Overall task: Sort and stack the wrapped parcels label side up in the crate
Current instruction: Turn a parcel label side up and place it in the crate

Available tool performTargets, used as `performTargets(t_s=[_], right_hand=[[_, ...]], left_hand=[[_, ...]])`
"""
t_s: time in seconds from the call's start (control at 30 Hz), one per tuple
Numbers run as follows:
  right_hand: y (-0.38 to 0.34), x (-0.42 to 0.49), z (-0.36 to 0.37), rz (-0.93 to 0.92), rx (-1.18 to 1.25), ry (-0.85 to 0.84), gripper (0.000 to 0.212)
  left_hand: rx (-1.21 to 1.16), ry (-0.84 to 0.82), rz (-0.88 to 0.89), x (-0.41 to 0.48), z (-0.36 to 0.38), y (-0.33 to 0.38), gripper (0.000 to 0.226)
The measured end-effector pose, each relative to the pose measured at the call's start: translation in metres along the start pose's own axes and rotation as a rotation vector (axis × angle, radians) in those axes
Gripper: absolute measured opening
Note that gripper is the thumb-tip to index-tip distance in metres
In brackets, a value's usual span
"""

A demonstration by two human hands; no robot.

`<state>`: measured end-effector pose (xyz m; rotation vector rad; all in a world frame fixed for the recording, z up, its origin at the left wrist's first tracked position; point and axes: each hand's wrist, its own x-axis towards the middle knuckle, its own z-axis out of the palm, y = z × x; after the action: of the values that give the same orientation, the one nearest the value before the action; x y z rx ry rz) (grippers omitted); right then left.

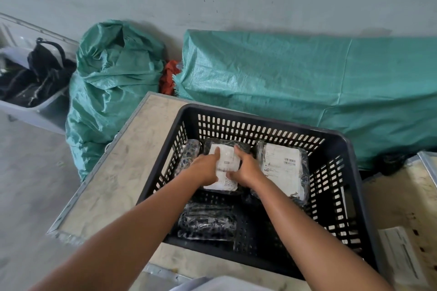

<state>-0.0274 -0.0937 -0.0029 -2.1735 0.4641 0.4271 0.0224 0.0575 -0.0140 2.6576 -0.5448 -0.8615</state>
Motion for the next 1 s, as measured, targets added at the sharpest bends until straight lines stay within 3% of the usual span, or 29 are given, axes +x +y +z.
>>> performTargets(t_s=[0.13, 0.3, 0.47, 0.6, 0.7, 0.83, 1.0], right_hand=[[-0.002, 0.014, 0.016, 0.095, -0.029, 0.014, 0.099], [0.02, 0.021, 0.042, 0.16, -0.145, -0.025, 0.064], [0.028, 0.024, 0.055, 0.152, -0.308, -0.108, 0.079], [0.03, 0.023, 0.057, 0.146, -0.338, -0.073, 0.077], [0.031, 0.019, 0.06, 0.151, -0.35, -0.076, 0.079], [0.03, 0.013, 0.057, 0.159, -0.354, -0.114, 0.075], [0.03, 0.0, 0.051, 0.148, -0.223, -0.091, 0.063]], left_hand=[[-0.117, -0.077, -0.105, 0.013, 0.02, -0.004, 0.109], [-0.136, -0.114, -0.137, 0.025, 0.036, -0.014, 0.092], [0.08, -0.09, -0.195, 0.026, 0.05, -0.008, 0.08], [-0.162, -0.014, -0.206, 0.032, 0.053, -0.011, 0.05], [-0.279, 0.086, -0.191, 0.027, 0.053, -0.012, 0.056], [-0.228, 0.06, -0.207, 0.024, 0.047, -0.007, 0.048], [-0.14, 0.012, -0.206, 0.009, 0.035, -0.002, 0.074]])
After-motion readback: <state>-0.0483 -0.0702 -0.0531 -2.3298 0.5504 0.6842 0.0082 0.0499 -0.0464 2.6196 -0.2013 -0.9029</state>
